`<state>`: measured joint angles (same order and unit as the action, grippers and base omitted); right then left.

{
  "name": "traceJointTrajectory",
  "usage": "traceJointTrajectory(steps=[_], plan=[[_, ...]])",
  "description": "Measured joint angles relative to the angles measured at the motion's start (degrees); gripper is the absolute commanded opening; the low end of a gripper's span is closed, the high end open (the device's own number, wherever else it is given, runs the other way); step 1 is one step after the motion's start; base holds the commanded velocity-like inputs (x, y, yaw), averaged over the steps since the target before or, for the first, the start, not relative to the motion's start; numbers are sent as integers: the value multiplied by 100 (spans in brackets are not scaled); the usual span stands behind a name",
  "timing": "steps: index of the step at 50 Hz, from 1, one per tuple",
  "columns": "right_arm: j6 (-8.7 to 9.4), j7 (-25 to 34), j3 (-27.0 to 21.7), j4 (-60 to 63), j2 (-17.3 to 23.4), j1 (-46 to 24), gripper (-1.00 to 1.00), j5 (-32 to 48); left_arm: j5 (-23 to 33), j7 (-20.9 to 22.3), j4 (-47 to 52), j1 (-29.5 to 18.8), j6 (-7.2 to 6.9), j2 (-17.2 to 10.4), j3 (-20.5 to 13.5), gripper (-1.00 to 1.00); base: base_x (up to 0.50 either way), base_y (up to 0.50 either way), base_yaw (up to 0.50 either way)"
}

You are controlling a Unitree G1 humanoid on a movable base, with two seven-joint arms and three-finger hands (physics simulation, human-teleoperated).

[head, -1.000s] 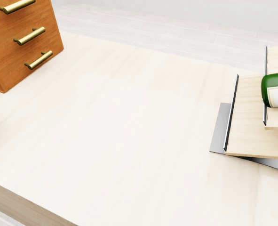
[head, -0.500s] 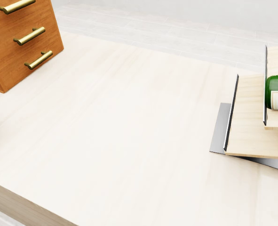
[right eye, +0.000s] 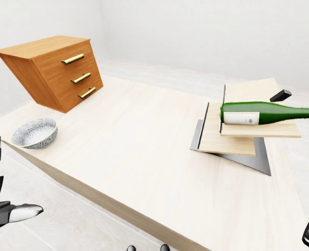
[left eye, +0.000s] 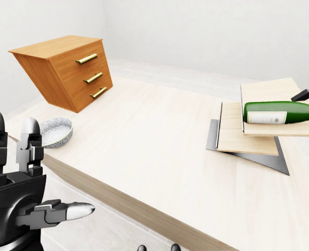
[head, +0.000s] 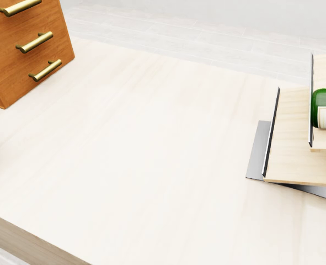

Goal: Put the wine bottle on the wine rack.

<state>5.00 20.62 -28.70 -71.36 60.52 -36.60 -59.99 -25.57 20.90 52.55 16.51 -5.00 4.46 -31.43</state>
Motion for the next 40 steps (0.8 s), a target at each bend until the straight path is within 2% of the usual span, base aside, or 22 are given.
traceJointTrajectory(steps=[19,27,40], plan=[[0,-326,-481,965,687,589,100,-641,-22,9,52,-29,0,18,-31,100,0,0,0],[0,-871,-928,1839,949,963,100,-1206,-38,-23,115,-48,0,15,-21,100,0,0,0],[0,-2086,-1498,3391,1259,1278,100,-2372,-73,-70,215,-75,0,-1,-6,100,0,0,0]])
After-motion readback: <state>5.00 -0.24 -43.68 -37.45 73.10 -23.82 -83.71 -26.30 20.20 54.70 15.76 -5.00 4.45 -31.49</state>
